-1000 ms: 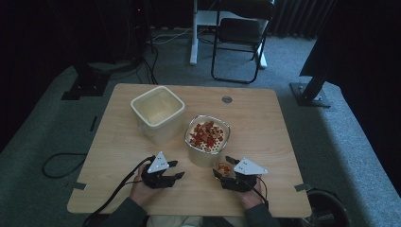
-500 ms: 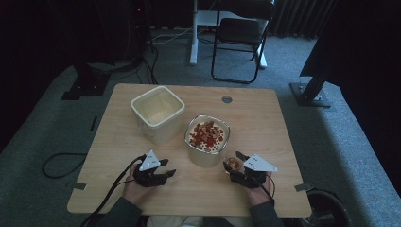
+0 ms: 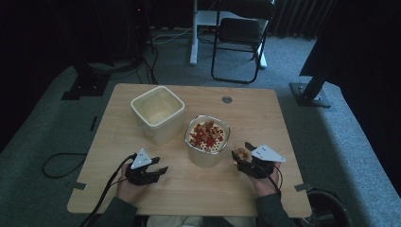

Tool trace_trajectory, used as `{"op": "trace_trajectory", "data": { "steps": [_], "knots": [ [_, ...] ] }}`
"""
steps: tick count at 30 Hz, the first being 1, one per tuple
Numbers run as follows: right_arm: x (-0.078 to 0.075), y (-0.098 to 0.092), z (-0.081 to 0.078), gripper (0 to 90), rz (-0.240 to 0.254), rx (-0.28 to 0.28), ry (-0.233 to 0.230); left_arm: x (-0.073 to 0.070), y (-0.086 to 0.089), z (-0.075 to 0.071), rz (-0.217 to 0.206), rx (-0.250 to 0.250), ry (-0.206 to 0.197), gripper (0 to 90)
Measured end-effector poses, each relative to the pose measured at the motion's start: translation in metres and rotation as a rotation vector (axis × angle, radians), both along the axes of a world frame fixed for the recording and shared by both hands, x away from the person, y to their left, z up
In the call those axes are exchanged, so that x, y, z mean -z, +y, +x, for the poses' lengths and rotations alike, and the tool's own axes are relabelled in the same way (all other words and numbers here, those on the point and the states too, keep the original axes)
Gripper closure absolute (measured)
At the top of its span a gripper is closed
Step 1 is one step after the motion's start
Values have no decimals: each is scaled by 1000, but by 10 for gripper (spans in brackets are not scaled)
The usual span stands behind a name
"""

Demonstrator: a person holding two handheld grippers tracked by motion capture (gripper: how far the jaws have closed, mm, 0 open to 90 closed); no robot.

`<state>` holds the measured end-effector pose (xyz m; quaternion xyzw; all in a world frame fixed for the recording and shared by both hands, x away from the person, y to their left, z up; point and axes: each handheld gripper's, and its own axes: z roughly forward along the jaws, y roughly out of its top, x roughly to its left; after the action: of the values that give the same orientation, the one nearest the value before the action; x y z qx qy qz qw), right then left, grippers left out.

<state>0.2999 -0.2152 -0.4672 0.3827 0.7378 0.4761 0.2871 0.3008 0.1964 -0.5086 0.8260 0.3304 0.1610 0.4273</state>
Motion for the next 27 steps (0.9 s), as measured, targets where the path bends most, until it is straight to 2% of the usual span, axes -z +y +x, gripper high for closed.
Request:
{"op": "trace_trajectory", "data": {
  "steps": [10,17,22,27],
  "knots": [
    [-27,4,14,366,-51,23,-43,-5,3,0,12,-21,9,468],
    [-47,7,25,366,-102,44,-64,-19,12,-2,37,-26,5,463],
    [-60,9,32,370,-151,57,-84,-26,23,-1,50,-57,-18,460],
    [-68,13,38,373,-210,53,-106,-19,34,2,26,-104,-17,461]
  ]
}}
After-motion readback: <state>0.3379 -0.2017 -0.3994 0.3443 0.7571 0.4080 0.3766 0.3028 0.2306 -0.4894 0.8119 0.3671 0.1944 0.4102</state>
